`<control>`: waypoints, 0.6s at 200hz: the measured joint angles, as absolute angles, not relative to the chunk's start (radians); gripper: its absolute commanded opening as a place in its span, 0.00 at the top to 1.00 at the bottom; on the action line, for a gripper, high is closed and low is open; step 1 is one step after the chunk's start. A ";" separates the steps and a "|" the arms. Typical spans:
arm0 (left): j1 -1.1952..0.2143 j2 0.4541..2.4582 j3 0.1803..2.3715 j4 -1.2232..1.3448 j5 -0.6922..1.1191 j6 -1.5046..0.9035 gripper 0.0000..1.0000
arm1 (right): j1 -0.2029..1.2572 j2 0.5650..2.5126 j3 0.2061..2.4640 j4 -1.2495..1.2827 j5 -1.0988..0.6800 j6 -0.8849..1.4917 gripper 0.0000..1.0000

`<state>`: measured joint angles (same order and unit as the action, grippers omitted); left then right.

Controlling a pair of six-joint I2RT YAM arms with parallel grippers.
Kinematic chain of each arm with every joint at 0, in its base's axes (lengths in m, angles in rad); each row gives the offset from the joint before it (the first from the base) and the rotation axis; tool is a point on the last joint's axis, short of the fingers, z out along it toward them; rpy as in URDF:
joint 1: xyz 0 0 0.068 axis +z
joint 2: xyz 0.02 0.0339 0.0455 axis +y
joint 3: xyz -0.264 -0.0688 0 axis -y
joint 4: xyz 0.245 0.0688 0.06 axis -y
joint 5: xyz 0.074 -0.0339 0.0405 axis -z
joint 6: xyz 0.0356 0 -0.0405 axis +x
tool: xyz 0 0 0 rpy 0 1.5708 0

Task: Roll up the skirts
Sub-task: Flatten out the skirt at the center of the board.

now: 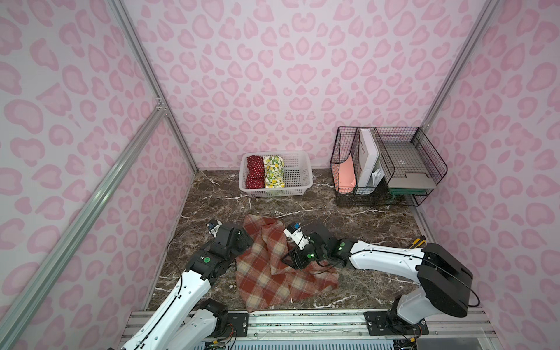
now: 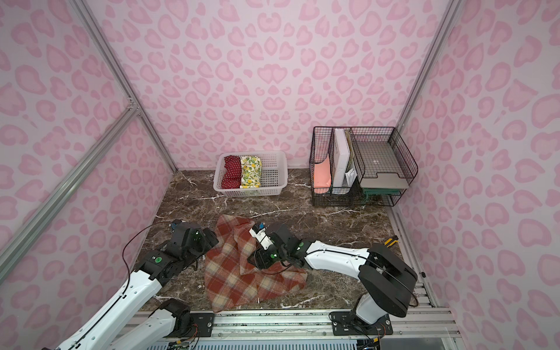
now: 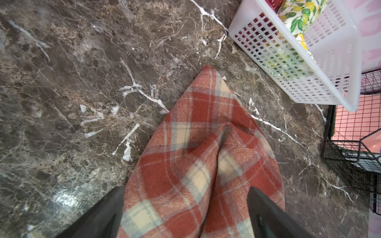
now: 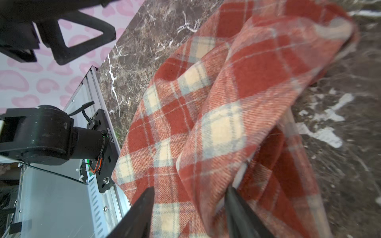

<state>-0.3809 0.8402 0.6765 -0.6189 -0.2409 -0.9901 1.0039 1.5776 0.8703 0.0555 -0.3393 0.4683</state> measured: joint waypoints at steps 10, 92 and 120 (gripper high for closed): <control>-0.372 0.851 0.676 -0.611 -0.222 -0.984 0.04 | 1.003 1.593 0.873 0.049 -0.338 0.472 0.72; -0.329 0.905 0.691 -0.561 -0.151 -0.931 0.04 | 0.968 1.619 1.008 -0.049 -0.272 0.424 1.00; -0.324 0.903 0.691 -0.550 -0.143 -0.916 0.04 | 0.846 1.628 1.109 -0.146 -0.195 0.336 1.00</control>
